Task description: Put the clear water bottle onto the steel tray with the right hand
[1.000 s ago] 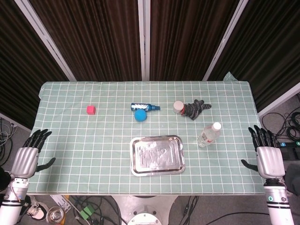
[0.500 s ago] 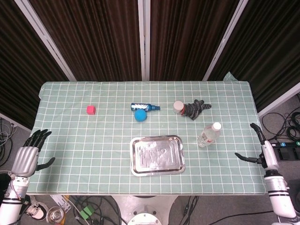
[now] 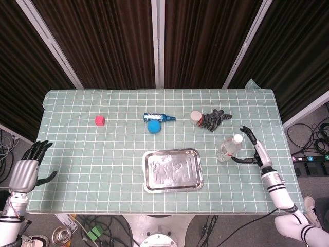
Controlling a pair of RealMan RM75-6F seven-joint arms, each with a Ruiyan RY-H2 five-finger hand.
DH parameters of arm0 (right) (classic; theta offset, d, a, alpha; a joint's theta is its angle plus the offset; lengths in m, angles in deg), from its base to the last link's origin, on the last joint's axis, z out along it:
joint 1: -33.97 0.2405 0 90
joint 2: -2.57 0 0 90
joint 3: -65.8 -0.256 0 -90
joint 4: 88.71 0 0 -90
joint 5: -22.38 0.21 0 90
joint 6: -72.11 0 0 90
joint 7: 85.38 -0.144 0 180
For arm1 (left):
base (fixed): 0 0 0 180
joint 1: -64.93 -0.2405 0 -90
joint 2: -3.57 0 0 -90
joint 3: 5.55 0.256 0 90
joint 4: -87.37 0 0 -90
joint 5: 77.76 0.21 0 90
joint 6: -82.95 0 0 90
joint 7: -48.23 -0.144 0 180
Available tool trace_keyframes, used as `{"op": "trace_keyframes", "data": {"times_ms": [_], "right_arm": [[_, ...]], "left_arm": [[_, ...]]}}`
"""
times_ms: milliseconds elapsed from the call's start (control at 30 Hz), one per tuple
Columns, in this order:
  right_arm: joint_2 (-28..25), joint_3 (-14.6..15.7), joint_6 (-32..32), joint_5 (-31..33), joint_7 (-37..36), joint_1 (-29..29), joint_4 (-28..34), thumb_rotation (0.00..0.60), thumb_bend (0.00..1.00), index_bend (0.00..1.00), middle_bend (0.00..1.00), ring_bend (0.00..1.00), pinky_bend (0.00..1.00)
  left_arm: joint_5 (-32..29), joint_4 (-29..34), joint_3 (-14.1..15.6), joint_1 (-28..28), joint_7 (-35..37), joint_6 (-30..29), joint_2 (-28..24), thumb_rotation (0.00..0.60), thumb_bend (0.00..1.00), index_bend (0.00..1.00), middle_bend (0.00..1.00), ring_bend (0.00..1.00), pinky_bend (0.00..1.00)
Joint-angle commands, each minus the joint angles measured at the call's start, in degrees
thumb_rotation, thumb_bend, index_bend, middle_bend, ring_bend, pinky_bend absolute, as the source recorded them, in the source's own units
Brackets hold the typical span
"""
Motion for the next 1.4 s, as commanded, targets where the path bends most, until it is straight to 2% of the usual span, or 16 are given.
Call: {"op": "trace_keyframes", "data": {"times_ms": [33,233,333,467,500,600,667,767,867,1033,1133,1233,1333,1400], "right_arm": [[0.8,0.1,1.3,-0.7,0.5,1.7,-0.5,0.6,0.0,0.0,0.1,0.0,0.0],[2.5,0.4,2.4,-1.7,1.4,4.3,-0.2,0.6,0.0,0.0,0.11,0.0,0.02],[3.6,0.3,2.6,-1.3,2.7,5.0,-0.2,0.6,0.0,0.05,0.17,0.03,0.07],[5.0,-0.4,3.0,0.4,5.4,5.4,-0.4,0.6,0.0,0.34,0.36,0.2,0.22],[5.2,-0.6,2.9,0.7,6.0,5.4,-0.3,0.6,0.0,0.44,0.42,0.25,0.27],[5.7,-1.1,2.3,1.7,8.0,5.2,0.2,0.6,0.01,0.61,0.52,0.34,0.38],[5.5,-1.6,1.2,2.1,9.1,5.0,1.3,0.6,0.04,0.68,0.56,0.38,0.42],[4.0,-2.6,-1.1,1.9,10.5,4.9,4.4,0.6,0.09,0.7,0.58,0.39,0.44],[1.3,-4.3,-3.7,1.4,12.1,5.2,9.8,0.6,0.09,0.7,0.58,0.39,0.44],[-5.2,-9.1,-7.0,1.4,15.8,6.6,23.8,0.6,0.09,0.7,0.58,0.39,0.44],[-7.3,-10.1,-9.3,2.0,18.8,5.7,29.6,0.6,0.09,0.7,0.58,0.39,0.44],[-5.9,-7.3,-8.1,5.4,21.0,3.6,27.5,0.6,0.09,0.7,0.58,0.39,0.44],[-2.5,-4.1,0.8,12.4,18.9,3.0,19.6,0.6,0.09,0.7,0.58,0.39,0.44],[-0.7,-3.8,3.5,13.5,17.8,3.5,16.5,0.6,0.1,0.7,0.58,0.39,0.44]], "left_arm": [[0.1,-0.3,0.0,0.2,0.1,0.2,0.2,0.6,0.24,0.16,0.18,0.09,0.19],[-0.1,-1.0,-0.2,0.5,0.5,0.6,0.7,0.6,0.24,0.16,0.18,0.09,0.19],[-0.1,-1.2,-0.3,0.6,0.7,0.6,0.7,0.6,0.24,0.16,0.18,0.09,0.19],[-0.3,-1.2,-0.4,0.6,0.9,0.7,0.6,0.6,0.24,0.16,0.18,0.09,0.19],[-0.3,-1.2,-0.3,0.6,0.9,0.7,0.5,0.6,0.24,0.16,0.18,0.09,0.19],[-0.4,-1.0,-0.3,0.6,0.9,0.8,0.4,0.6,0.24,0.16,0.18,0.09,0.19],[-0.3,-0.9,-0.2,0.6,0.8,0.7,0.4,0.6,0.24,0.16,0.18,0.09,0.19],[-0.1,-0.5,-0.2,0.6,0.7,0.6,0.3,0.6,0.24,0.16,0.18,0.09,0.19],[0.0,-0.1,-0.2,0.7,0.5,0.6,0.2,0.6,0.24,0.16,0.18,0.09,0.19],[0.2,0.4,-0.1,0.9,0.1,0.8,0.3,0.6,0.24,0.16,0.18,0.09,0.19],[0.1,0.7,0.0,0.8,0.0,0.7,0.4,0.6,0.24,0.16,0.18,0.09,0.19],[0.1,0.8,0.1,0.6,0.0,0.5,0.5,0.6,0.24,0.16,0.18,0.09,0.19],[0.0,0.7,0.3,0.4,0.1,0.4,0.4,0.6,0.24,0.16,0.18,0.09,0.19],[0.1,0.7,0.3,0.2,0.1,0.2,0.2,0.6,0.24,0.16,0.18,0.09,0.19]]}}
